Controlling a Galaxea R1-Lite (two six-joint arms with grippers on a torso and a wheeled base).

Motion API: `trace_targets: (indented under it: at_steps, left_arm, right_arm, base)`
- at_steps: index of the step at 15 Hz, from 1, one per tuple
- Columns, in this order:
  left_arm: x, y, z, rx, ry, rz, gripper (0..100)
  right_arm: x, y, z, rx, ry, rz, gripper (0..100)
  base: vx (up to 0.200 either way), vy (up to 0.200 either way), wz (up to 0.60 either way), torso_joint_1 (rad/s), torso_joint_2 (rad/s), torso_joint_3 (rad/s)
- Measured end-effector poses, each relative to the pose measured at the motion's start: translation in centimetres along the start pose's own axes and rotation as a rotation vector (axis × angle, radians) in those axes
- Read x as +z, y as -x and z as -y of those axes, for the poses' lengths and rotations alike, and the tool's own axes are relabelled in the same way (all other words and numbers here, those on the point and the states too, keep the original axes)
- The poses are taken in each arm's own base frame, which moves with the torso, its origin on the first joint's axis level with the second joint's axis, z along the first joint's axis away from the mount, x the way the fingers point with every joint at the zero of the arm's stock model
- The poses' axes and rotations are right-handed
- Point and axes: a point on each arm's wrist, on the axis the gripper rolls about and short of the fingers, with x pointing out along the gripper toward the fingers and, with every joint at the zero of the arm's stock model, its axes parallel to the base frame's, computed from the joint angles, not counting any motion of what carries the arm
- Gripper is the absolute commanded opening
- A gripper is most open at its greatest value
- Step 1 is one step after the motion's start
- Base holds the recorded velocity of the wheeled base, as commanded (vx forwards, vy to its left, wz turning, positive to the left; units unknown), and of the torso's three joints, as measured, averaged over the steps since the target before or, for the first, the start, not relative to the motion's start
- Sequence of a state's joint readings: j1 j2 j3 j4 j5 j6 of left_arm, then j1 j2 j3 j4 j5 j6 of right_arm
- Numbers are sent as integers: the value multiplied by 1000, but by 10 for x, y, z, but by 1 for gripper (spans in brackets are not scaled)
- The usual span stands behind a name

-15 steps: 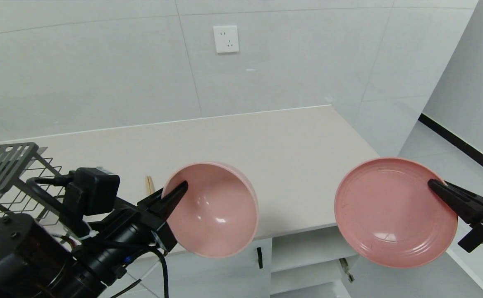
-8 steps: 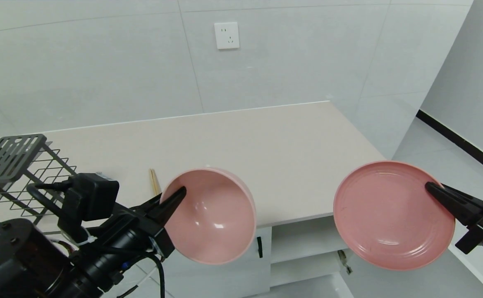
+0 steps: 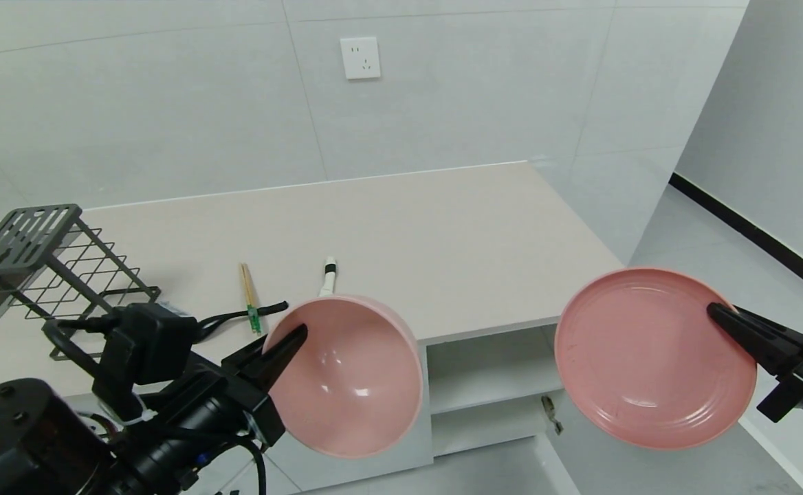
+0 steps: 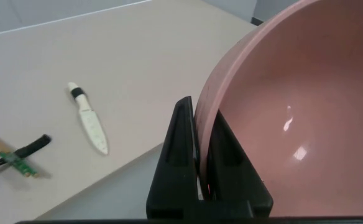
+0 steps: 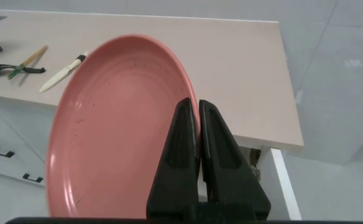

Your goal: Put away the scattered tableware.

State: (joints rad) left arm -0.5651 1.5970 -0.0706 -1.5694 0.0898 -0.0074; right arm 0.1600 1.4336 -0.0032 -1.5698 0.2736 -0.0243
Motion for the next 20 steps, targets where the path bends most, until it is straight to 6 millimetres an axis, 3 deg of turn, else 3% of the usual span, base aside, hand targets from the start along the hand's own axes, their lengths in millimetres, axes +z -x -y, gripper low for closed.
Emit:
trace_targets:
  at_steps: [2, 6, 11, 20]
  left_arm:
    - [-2, 5, -1, 2, -5, -11, 0]
    - [0, 10, -1, 0, -5, -4, 0]
    - [1, 15, 0, -7, -4, 0, 0]
    - [0, 19, 0, -9, -6, -3, 0]
  right_arm:
    - [0, 0, 0, 1, 0, 2, 0]
    - [0, 0, 0, 2, 0, 1, 0]
    - [1, 0, 0, 2, 0, 3, 0]
    - [2, 1, 0, 0, 2, 10, 0]
  base:
    - [0, -200, 0, 5, 2, 5]
    - [0, 0, 0, 0, 0, 0]
    - [-200, 0, 0, 7, 0, 3]
    - [-44, 0, 0, -2, -3, 1]
